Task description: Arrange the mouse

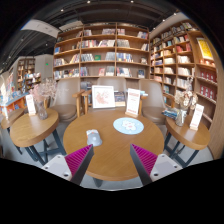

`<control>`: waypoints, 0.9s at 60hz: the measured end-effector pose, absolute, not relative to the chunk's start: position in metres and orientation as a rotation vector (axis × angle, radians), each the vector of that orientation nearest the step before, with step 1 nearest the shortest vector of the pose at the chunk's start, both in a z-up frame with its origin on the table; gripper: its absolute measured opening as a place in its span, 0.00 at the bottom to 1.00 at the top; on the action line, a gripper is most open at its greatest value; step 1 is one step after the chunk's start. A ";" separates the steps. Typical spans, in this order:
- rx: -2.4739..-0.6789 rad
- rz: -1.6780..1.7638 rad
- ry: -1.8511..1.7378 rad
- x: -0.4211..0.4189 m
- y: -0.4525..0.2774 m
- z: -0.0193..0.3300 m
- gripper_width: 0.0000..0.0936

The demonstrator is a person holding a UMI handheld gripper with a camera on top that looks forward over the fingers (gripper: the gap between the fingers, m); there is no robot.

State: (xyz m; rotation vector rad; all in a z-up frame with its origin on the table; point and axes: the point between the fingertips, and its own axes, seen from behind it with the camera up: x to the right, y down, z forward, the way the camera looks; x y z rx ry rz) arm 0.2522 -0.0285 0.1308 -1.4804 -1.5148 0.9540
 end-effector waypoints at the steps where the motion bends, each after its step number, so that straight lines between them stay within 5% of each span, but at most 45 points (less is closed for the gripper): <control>1: -1.484 0.955 -1.520 0.253 -0.032 0.128 0.90; 21: -1.428 0.961 -1.600 0.252 -0.096 0.099 0.90; 54: -1.564 0.932 -1.550 0.159 -0.100 0.039 0.90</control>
